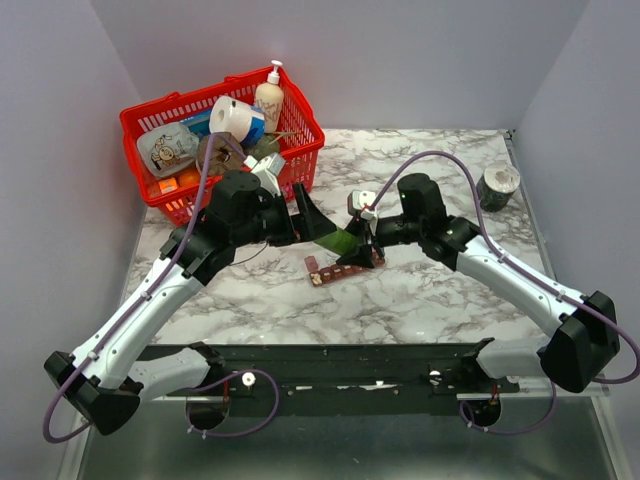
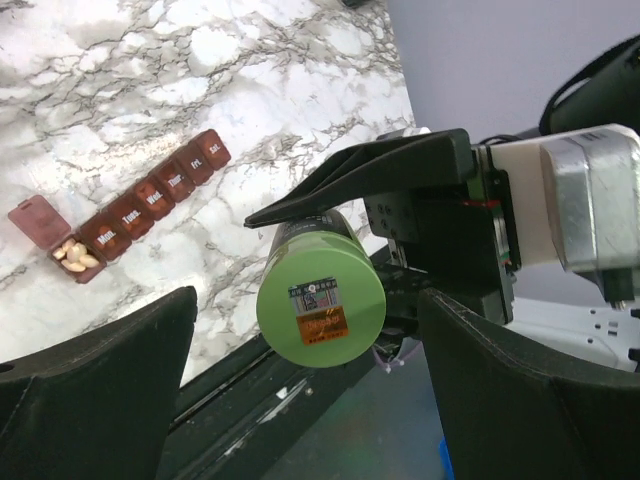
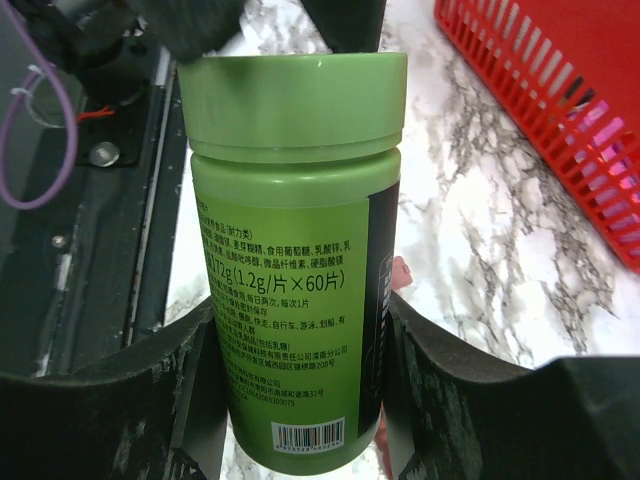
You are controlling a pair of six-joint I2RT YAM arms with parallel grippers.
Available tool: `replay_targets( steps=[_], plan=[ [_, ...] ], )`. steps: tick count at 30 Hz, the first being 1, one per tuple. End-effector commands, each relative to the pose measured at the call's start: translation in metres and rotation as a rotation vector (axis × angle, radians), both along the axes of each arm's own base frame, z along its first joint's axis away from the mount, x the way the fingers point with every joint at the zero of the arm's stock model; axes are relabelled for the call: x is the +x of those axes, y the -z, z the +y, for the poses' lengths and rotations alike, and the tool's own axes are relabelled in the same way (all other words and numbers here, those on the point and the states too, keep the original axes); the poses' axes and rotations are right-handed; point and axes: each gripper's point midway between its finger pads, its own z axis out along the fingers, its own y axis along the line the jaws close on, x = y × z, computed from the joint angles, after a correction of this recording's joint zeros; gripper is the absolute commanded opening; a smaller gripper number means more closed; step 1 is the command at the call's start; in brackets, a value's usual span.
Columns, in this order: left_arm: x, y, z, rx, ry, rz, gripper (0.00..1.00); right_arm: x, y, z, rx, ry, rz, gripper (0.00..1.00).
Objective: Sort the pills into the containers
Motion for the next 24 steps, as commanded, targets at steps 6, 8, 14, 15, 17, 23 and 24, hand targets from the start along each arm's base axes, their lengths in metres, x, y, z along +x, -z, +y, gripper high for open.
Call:
replay_targets(
  steps=[6, 8, 14, 15, 17, 23, 24],
  plan=[
    [0.013, -0.002, -0.011, -0.017, -0.060, 0.035, 0.88, 0.010, -0.017, 0.001, 0.003, 0.041, -0.104, 0.01],
    [0.011, 0.002, -0.012, -0.010, -0.046, 0.046, 0.76, 0.009, -0.017, 0.001, 0.004, 0.039, -0.100, 0.01],
    [0.000, 0.002, -0.023, -0.034, 0.069, 0.016, 0.38, 0.002, -0.018, 0.003, 0.020, 0.005, -0.071, 0.01],
    [-0.007, 0.000, -0.027, -0.040, 0.132, -0.009, 0.33, 0.000, -0.019, 0.004, 0.025, -0.007, -0.064, 0.01],
    [-0.012, -0.001, -0.032, -0.044, 0.216, -0.053, 0.21, -0.010, -0.020, 0.006, 0.043, -0.053, -0.031, 0.01],
    [-0.053, -0.013, -0.028, -0.241, 0.656, -0.182, 0.17, -0.033, -0.023, 0.013, 0.091, -0.166, 0.096, 0.00],
    [-0.055, -0.015, -0.026, -0.257, 0.679, -0.205, 0.17, -0.037, -0.024, 0.014, 0.103, -0.193, 0.110, 0.01]
  ],
)
